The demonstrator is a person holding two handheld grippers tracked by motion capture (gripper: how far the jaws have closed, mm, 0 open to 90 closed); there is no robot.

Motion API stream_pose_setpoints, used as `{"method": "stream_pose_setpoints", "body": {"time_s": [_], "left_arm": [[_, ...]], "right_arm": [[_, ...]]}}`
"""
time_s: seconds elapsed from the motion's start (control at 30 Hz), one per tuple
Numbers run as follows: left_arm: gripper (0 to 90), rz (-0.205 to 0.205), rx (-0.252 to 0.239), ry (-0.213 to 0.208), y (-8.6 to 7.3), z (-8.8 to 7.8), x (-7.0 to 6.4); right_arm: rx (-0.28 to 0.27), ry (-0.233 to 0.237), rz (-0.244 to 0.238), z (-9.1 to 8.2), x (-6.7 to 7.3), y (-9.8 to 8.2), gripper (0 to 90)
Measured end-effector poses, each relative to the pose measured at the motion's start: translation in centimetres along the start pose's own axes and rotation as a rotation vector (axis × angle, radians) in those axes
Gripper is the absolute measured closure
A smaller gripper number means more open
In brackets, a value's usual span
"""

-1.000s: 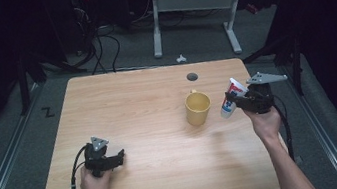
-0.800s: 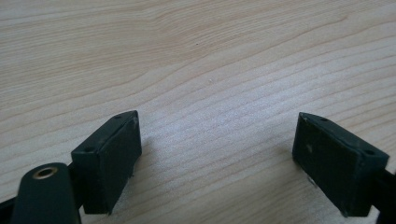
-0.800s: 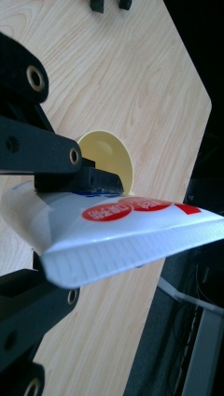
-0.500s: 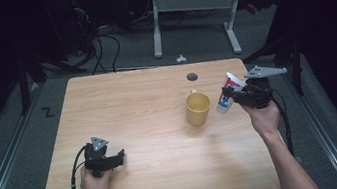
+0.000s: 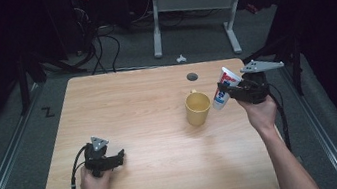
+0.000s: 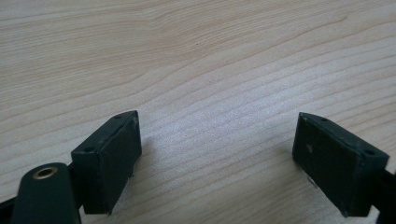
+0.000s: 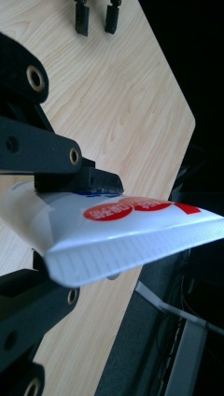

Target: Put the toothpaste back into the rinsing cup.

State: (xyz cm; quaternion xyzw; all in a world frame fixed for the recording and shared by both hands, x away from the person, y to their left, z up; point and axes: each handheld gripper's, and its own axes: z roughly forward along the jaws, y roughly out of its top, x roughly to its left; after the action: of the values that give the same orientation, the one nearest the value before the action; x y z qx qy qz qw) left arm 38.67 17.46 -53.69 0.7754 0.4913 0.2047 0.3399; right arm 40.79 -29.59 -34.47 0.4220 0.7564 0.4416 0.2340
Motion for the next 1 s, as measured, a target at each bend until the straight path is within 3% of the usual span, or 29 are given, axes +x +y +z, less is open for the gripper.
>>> {"method": "stream_pose_setpoints", "body": {"time_s": [1.0], "left_arm": [[15.9,-0.001,0.0,0.0,0.0,0.0,0.0]], "right_arm": [[0.011,0.015,-0.019,1.9,1.3,2.1,69.4]]}}
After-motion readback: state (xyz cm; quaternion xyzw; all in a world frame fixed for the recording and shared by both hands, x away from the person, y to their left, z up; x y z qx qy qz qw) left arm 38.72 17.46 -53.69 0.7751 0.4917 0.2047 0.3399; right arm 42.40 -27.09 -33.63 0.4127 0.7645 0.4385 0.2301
